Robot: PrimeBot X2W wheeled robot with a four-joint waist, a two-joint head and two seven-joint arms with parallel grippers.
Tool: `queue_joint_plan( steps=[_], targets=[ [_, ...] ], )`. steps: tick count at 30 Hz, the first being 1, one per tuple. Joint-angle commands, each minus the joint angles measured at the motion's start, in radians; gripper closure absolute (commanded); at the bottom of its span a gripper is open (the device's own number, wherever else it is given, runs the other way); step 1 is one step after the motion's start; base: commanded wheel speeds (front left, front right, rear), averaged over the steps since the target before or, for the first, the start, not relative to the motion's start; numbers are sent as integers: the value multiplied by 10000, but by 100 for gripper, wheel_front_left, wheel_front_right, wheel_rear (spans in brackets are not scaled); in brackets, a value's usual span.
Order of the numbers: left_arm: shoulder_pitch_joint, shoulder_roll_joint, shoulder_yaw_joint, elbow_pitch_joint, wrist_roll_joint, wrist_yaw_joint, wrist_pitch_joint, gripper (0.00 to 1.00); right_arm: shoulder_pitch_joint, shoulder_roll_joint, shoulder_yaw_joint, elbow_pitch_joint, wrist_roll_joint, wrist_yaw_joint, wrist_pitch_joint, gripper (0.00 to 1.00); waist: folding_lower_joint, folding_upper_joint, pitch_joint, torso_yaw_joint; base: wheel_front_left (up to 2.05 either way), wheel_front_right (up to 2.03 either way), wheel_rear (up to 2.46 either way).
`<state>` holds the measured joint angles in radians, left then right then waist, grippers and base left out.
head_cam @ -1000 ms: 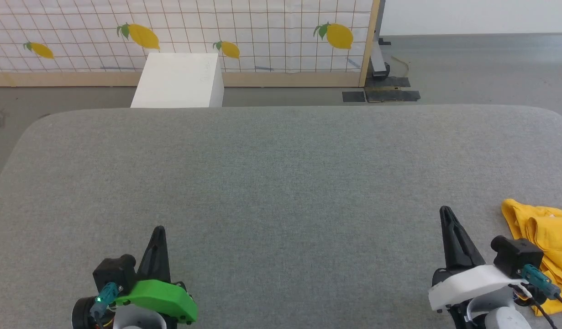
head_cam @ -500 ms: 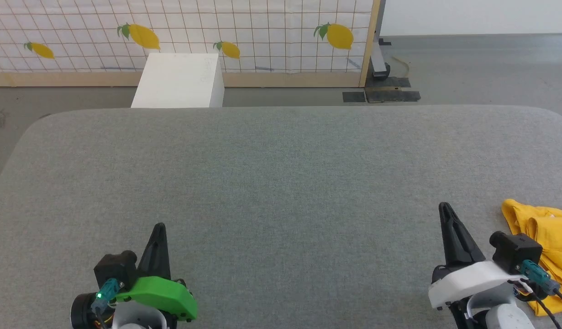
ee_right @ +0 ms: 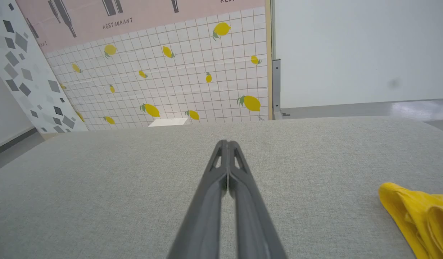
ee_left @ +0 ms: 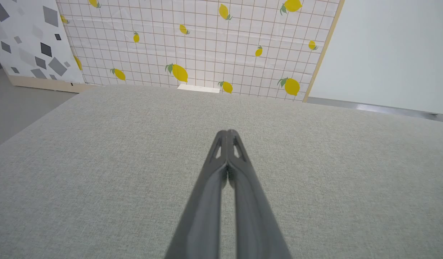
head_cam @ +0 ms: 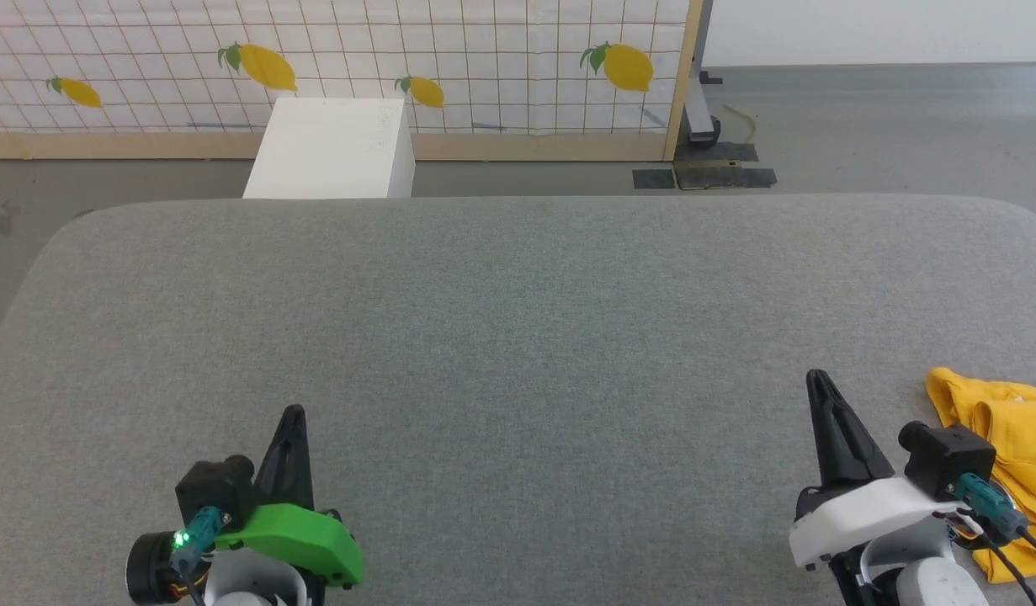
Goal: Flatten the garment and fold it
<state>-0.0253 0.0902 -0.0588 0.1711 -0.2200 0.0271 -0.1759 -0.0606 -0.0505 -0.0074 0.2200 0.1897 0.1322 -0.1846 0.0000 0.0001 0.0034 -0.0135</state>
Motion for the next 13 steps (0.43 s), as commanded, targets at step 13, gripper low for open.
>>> queue_joint_plan(
  steps=[13],
  targets=[
    [94, -102, 112, -305, 396, -79, 313, 100, 201, 1, 17, -397, -352, -6, 298, 100, 0, -1, -5, 20, 0, 0, 0]
  ],
)
